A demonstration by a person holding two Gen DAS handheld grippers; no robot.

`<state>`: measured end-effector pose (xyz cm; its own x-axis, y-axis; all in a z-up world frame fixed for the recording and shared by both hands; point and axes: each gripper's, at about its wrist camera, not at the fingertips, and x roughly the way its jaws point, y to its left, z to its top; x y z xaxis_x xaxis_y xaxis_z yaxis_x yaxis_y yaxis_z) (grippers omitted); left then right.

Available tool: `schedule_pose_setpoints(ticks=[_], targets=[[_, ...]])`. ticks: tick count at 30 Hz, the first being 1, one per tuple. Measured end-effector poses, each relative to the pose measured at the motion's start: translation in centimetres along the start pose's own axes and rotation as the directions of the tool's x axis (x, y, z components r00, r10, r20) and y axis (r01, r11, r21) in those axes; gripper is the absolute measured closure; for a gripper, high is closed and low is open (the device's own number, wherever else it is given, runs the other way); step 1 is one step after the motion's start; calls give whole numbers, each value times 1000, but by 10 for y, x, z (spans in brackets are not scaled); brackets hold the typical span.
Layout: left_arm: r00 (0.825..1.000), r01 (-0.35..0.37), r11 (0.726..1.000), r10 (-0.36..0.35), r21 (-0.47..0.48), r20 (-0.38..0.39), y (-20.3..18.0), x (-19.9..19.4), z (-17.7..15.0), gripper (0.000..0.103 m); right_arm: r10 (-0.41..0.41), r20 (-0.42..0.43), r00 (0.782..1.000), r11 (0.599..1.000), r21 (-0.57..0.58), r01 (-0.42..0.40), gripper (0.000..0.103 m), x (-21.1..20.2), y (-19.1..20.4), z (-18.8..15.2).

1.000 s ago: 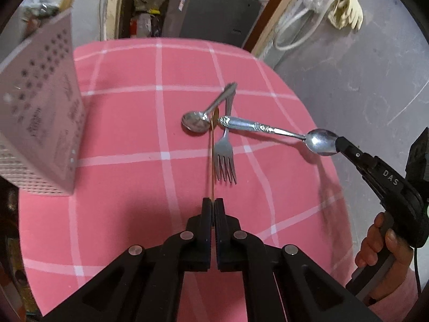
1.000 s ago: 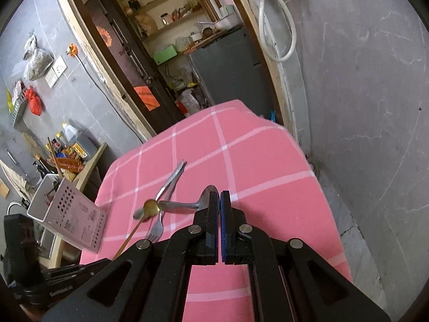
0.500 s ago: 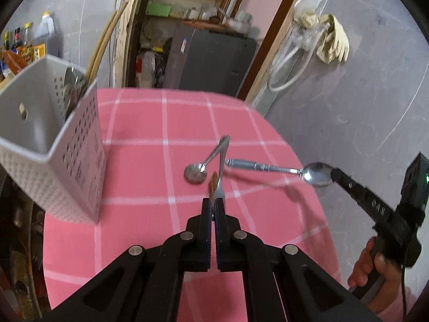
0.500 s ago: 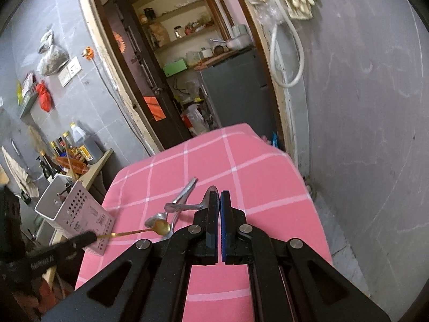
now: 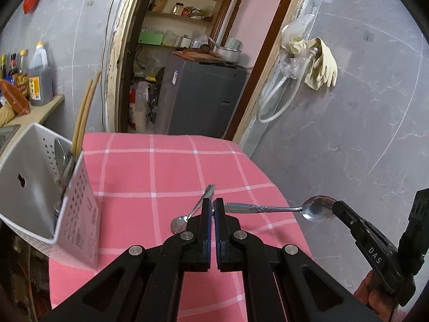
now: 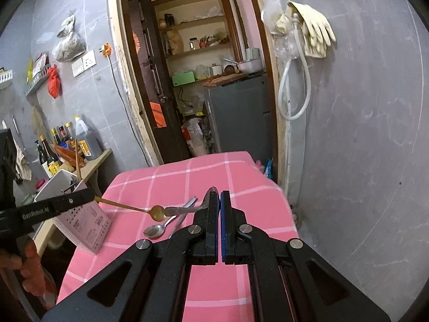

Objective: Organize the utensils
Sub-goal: 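Lift the gold spoon with the left gripper while the right gripper lifts the ornate spoon, then carry the gold spoon with the left gripper while the right gripper carries the ornate spoon to the holder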

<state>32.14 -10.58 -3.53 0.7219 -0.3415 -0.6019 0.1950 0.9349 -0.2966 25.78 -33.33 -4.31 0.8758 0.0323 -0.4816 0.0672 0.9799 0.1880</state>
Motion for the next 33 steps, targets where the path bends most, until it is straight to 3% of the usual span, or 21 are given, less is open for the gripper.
schedule_pose_setpoints(ticks=[14, 25, 33], targets=[[996, -89, 996, 89, 13, 31, 13, -55, 33, 100, 41, 96, 995, 996, -85, -33, 102, -21, 49, 41], [979, -165, 986, 165, -12, 123, 49, -132, 69, 100, 150, 183, 972, 977, -176, -118, 102, -43, 118, 78], [963, -233, 972, 236, -35, 134, 81, -174, 80, 100, 245, 172, 954, 948, -248, -199, 102, -46, 174, 80]])
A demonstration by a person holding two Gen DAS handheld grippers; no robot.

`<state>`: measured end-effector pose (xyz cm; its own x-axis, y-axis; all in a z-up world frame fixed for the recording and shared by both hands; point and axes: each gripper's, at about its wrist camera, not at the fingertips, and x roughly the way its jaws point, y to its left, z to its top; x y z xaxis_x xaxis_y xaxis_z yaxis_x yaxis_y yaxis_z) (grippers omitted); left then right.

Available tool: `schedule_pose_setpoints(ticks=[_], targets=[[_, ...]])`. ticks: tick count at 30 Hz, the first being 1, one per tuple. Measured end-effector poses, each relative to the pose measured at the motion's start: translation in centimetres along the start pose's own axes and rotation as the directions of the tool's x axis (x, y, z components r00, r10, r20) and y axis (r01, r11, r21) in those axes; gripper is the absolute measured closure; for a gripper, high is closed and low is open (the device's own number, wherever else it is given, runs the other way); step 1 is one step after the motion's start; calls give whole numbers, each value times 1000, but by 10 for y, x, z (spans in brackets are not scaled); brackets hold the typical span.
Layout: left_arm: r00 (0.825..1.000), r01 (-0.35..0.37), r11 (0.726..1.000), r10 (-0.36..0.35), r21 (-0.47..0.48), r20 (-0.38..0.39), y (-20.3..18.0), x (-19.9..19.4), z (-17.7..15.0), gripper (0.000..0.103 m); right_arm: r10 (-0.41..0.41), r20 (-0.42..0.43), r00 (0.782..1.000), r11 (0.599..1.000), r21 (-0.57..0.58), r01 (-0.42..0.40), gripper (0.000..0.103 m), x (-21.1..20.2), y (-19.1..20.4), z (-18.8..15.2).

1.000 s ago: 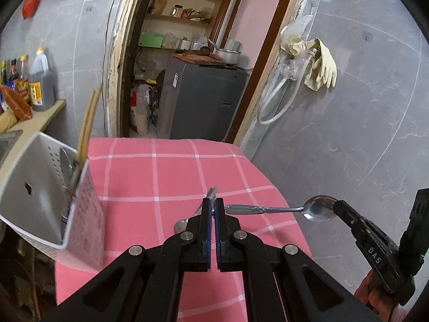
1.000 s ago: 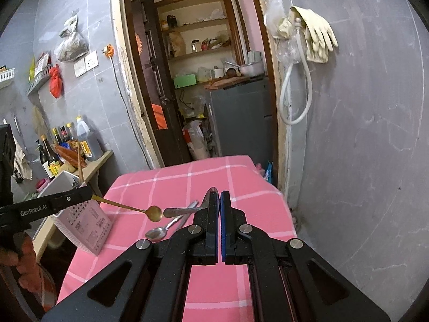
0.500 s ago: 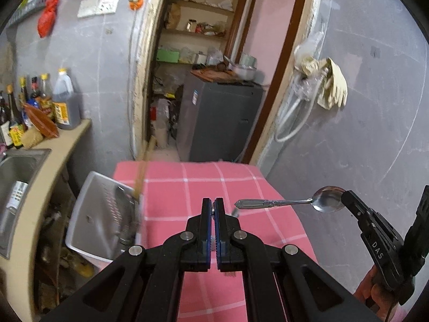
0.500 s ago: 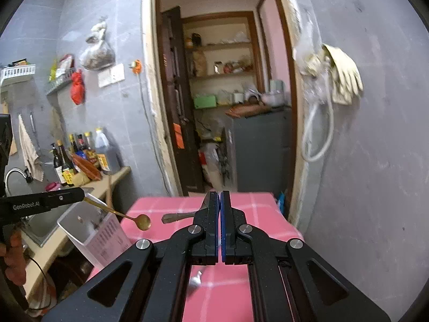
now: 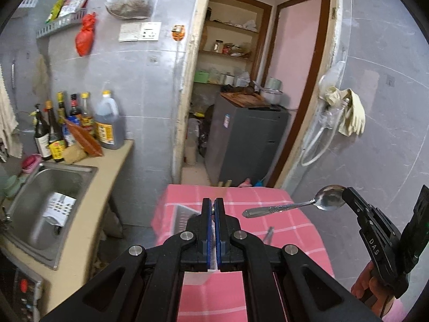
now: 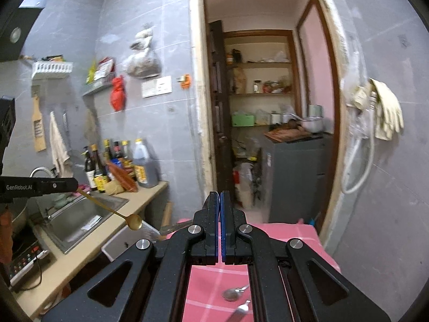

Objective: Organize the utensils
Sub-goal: 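Carry the gold spoon with the left gripper while the right gripper carries the ornate spoon to the holder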

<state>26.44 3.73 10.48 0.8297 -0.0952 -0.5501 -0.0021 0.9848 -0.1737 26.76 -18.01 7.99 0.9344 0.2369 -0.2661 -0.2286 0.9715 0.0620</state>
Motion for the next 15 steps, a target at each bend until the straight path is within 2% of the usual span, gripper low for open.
schedule_pose_setpoints(ticks=[8, 15], targets=[[996, -35, 999, 36, 18, -82, 22, 1, -10, 100, 52, -69, 996, 993, -100, -59, 102, 17, 50, -8], [987, -42, 998, 48, 44, -156, 24, 21, -22, 100, 75, -139, 987, 988, -122, -93, 101, 36, 72, -21]])
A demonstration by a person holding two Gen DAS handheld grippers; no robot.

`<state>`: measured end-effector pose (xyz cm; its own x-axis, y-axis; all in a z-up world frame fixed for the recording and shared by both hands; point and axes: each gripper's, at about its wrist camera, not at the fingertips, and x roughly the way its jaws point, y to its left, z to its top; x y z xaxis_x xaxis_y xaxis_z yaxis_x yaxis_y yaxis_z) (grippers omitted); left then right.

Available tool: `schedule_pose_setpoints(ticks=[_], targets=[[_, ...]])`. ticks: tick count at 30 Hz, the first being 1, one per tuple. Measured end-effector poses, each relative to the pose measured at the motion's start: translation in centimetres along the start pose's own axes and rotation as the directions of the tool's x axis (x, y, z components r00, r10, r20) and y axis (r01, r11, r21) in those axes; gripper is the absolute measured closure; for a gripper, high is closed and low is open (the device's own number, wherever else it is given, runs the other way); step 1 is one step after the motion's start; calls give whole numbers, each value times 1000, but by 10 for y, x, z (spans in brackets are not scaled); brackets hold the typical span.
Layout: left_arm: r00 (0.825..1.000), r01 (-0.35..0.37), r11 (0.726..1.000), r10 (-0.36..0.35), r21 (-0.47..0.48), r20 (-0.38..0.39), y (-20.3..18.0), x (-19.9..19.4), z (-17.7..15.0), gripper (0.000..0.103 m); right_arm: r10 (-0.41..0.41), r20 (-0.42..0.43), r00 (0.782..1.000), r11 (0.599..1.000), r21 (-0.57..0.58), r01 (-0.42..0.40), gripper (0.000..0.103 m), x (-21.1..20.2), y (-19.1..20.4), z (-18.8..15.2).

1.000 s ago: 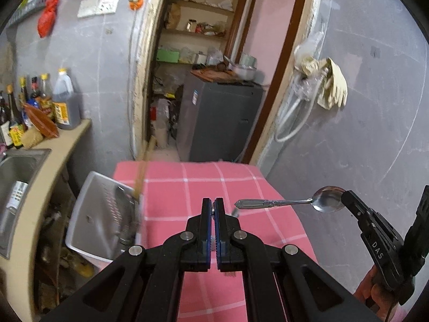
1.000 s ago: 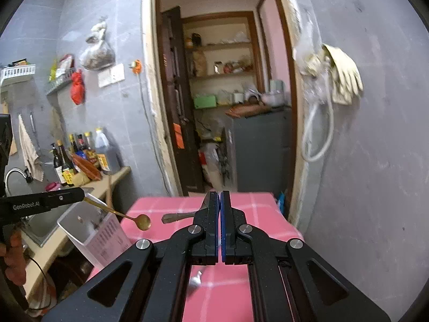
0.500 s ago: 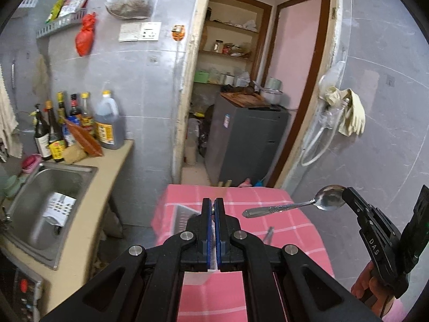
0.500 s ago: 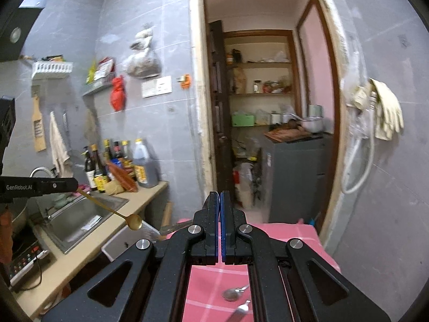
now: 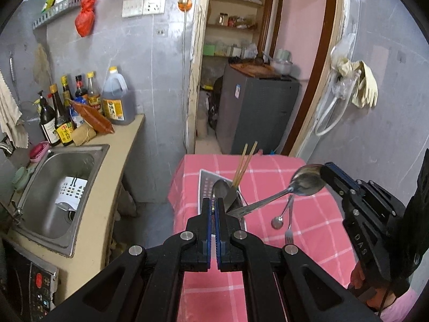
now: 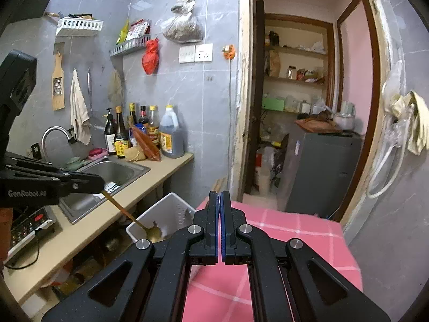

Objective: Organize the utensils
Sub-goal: 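Carry the gold spoon with the left gripper while the right gripper carries the ornate spoon to the holder, then open the left gripper over the holder while the right gripper releases the ornate spoon into it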

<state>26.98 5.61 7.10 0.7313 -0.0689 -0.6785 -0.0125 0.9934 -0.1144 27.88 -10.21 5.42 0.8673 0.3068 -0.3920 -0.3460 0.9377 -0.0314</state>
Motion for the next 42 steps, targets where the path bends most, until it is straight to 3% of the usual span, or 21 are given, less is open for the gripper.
schedule_pose_setpoints(ticks=[10, 21, 35, 37, 40, 42], targets=[[997, 32, 999, -35, -42, -65, 10, 35, 4, 100, 59, -60, 996, 996, 77, -54, 101, 33, 3, -9], [985, 131, 978, -147, -162, -88, 28, 63, 0, 99, 118, -62, 991, 985, 132, -109, 99, 45, -2, -15], [990, 124, 981, -132, -151, -41, 26, 63, -3, 97, 137, -18, 990, 980, 145, -133, 99, 38, -8, -9], [992, 121, 982, -126, -146, -25, 25, 61, -3, 94, 128, -6, 992, 981, 149, -126, 96, 35, -11, -8], [993, 118, 983, -118, -138, 10, 23, 55, -3, 84, 100, 29, 995, 981, 164, -104, 68, 25, -20, -10], [993, 116, 985, -111, -131, 42, 21, 51, -4, 75, 78, 48, 996, 981, 173, -85, 67, 18, -26, -10]])
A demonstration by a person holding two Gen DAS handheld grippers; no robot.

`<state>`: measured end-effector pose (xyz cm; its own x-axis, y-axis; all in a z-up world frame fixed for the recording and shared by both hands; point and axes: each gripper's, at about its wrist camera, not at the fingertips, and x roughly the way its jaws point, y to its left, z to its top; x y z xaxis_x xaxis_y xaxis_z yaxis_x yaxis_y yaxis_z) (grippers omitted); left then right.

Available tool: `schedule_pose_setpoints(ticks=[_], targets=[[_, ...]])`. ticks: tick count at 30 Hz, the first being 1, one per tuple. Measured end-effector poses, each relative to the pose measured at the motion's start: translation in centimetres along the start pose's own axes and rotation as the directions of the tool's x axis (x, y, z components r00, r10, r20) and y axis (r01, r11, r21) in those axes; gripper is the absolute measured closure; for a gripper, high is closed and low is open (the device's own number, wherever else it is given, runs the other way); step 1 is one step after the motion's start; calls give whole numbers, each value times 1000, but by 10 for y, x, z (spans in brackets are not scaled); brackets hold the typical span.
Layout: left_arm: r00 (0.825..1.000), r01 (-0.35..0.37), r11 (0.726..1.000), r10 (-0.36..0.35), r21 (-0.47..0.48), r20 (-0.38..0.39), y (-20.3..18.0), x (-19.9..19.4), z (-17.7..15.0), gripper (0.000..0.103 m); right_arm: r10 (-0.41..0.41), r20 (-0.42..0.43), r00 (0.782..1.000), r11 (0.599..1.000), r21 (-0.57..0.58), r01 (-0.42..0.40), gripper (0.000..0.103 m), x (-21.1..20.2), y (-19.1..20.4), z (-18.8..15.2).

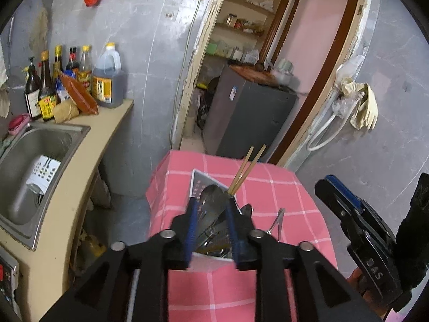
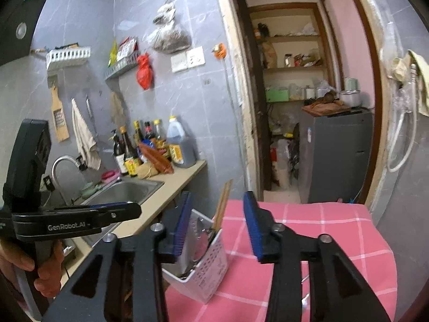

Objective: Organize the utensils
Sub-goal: 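Open the left gripper over the holder while the right gripper releases the ornate spoon into it, then move both open grippers over the remaining spoon and fork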

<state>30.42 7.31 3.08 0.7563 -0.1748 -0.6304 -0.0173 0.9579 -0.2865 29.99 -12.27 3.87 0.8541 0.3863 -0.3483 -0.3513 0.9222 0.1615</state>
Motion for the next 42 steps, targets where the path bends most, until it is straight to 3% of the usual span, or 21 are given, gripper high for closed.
schedule_pose_setpoints(ticks=[2, 4, 10, 15, 26, 37, 42], targets=[[999, -14, 1000, 14, 6, 47, -3, -5, -1, 61, -26, 13, 1000, 1000, 0, 26, 62, -6, -6, 1], [995, -24, 1000, 24, 5, 97, -8, -10, -3, 47, -57, 32, 998, 998, -1, 57, 48, -15, -15, 0], [976, -67, 998, 64, 8, 208, -26, -18, -13, 24, -187, 103, 977, 981, -25, 191, 16, -46, -37, -2], [955, -122, 992, 108, 31, 276, -48, -16, -25, 11, -276, 146, 950, 959, -27, 282, 2, -71, -60, -6], [930, -162, 982, 121, 92, 348, -98, 6, -64, 7, -371, 94, 924, 927, -21, 374, 2, -86, -117, -29], [942, -150, 972, 85, 181, 325, -136, 42, -91, 6, -393, 7, 919, 919, -7, 393, 2, -71, -164, -63], [958, -146, 965, 83, 217, 276, -145, 66, -99, 6, -395, -39, 918, 918, 2, 396, 2, -56, -183, -77]])
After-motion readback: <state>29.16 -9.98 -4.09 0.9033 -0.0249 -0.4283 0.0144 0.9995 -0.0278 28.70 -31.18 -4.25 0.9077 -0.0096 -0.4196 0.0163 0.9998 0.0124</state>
